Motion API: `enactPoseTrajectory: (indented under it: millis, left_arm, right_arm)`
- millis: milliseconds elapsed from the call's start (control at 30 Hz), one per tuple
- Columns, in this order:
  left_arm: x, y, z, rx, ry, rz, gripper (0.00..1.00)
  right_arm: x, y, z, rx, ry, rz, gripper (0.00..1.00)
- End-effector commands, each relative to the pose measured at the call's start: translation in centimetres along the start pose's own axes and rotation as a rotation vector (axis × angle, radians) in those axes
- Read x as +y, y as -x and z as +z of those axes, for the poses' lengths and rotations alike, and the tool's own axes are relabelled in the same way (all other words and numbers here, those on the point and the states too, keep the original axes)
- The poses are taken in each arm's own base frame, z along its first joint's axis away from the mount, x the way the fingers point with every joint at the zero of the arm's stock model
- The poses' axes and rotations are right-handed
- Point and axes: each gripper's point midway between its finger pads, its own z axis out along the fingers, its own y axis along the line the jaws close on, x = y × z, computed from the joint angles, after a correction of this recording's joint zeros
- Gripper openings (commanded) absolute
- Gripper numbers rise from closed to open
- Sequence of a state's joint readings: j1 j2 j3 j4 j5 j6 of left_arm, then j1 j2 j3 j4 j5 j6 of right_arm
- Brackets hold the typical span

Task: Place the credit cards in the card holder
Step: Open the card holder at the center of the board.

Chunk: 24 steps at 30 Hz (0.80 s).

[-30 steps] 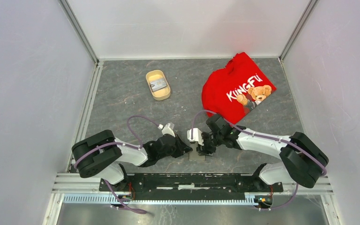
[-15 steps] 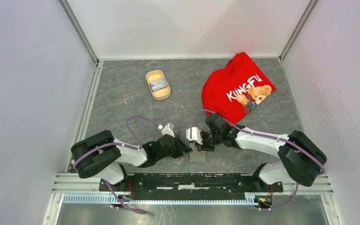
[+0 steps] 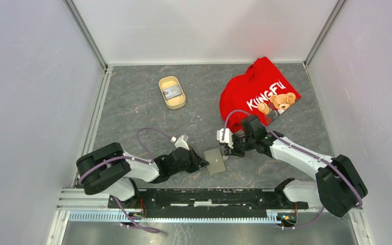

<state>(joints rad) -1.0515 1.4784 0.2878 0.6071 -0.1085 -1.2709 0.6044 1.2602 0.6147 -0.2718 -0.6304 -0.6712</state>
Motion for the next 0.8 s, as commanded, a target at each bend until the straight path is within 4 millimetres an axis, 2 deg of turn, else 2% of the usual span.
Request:
enactPoseTrajectory:
  millis: [0, 67, 167, 267, 333, 367, 567, 700, 767]
  left_arm:
    - [1.0, 0.1, 0.0, -0.015, 0.027, 0.028, 0.02]
    - [-0.3, 0.7, -0.1, -0.017, -0.017, 0.064, 0.05]
    - [-2.1, 2.1, -0.5, -0.023, -0.08, 0.087, 0.22]
    - [-3.7, 3.5, -1.6, -0.039, -0.15, 0.103, 0.41]
    - [-4.4, 3.5, -2.4, -0.023, -0.174, 0.127, 0.57]
    - [-4.6, 3.4, -2.6, -0.013, -0.175, 0.138, 0.61]
    - [-5.3, 2.2, -3.5, -0.004, -0.191, 0.18, 0.7]
    - [-5.5, 0.7, -2.4, -0.02, -0.085, 0.352, 0.77]
    - [-5.6, 0.6, -1.9, -0.042, -0.049, 0.403, 0.8]
  right_arm:
    - [-1.1, -1.8, -1.2, 0.059, -0.053, -0.076, 0.0]
    - [-1.8, -3.4, -1.4, 0.111, -0.099, -0.059, 0.0]
    - [-2.3, -3.8, -1.2, 0.126, -0.102, 0.008, 0.02]
    - [-2.2, -3.0, -0.9, 0.081, -0.062, 0.084, 0.02]
    - [-1.6, -2.0, -0.9, 0.015, -0.01, 0.128, 0.01]
    - [-1.2, -1.4, -0.9, -0.017, 0.014, 0.143, 0.01]
    - [-0.6, 1.4, -1.8, -0.181, 0.09, 0.21, 0.0]
    - [0.9, 4.0, -3.1, -0.335, 0.209, 0.227, 0.0]
    - [1.5, 5.2, -3.8, -0.397, 0.245, 0.225, 0.0]
